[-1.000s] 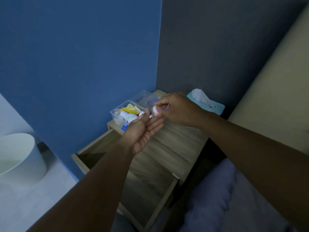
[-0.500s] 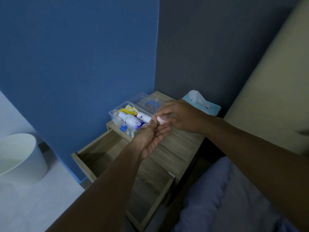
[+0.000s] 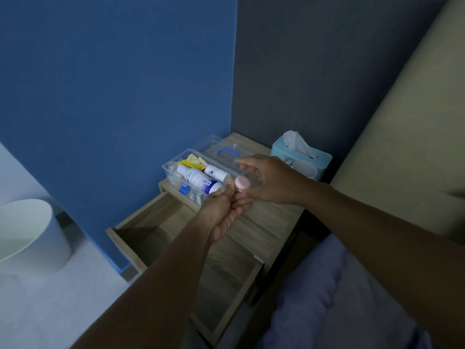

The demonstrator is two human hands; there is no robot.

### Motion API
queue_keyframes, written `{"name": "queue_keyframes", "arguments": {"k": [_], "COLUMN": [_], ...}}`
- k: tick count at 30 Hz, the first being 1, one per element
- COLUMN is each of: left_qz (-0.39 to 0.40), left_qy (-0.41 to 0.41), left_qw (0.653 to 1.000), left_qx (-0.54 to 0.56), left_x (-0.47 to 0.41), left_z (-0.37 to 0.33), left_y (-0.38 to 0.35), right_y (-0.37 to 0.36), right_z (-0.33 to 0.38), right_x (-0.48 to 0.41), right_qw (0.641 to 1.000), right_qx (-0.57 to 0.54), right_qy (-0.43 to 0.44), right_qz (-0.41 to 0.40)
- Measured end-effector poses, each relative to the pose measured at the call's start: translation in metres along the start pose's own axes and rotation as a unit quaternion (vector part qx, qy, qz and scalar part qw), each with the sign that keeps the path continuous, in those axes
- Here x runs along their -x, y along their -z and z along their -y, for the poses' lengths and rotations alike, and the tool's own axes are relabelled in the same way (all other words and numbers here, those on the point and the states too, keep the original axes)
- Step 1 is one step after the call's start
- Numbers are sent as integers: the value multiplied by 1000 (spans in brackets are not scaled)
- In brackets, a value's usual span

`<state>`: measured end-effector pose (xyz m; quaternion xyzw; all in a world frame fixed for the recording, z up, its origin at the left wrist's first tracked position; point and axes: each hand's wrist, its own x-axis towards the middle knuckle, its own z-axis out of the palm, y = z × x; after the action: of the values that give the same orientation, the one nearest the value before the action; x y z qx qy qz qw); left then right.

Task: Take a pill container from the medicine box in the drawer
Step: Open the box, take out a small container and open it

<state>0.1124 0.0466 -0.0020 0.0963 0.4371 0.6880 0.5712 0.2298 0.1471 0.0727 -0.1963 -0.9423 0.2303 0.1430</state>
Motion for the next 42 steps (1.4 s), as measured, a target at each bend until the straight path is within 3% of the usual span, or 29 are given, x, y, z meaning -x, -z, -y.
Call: {"name": "queue_keyframes", "arguments": {"k": [3,8,11,13,23,26,30,32,36,39,42], "left_qz": [14,12,9,5,59,55,-8,-26,14,13,12], "left_qy": [5,6,16,21,20,5,-37,-74,-126,-147,-160], "left_qw": [1000,1000,1000,1000,997,998,991,969,921,861,810], "left_qx": [-17,-18,-2,3,46,-11,-127,-234,-369,-486,-564], "left_x": [-2,-8,-12,-13,-17,-23,-35,-40,-45,-48,-49], "left_z": [2,6,10,14,29,39,54,58,64,70,78], "left_y": [3,7,14,20,37,40,47,52,56,59,61], "right_y": [-4,-6,-6,-5,-46,-72,-106,-120,-142,-157,-169], "right_z": [-1,-9,-15,-19,-74,-87,-93,-93,-90,-92,-98], "right_x": [-4,-3,-3,-5,27,43,62,72,90,103,114], "right_qw": [997,997,994,995,990,972,937,924,923,917,928], "right_qx": [53,64,55,38,-56,-115,-203,-225,-197,-193,-119], "right_qy": [-47,28,89,82,-102,-172,-250,-268,-269,-269,-285], "right_qz": [-30,12,-11,-39,-80,-110,-138,-155,-193,-221,-210]}}
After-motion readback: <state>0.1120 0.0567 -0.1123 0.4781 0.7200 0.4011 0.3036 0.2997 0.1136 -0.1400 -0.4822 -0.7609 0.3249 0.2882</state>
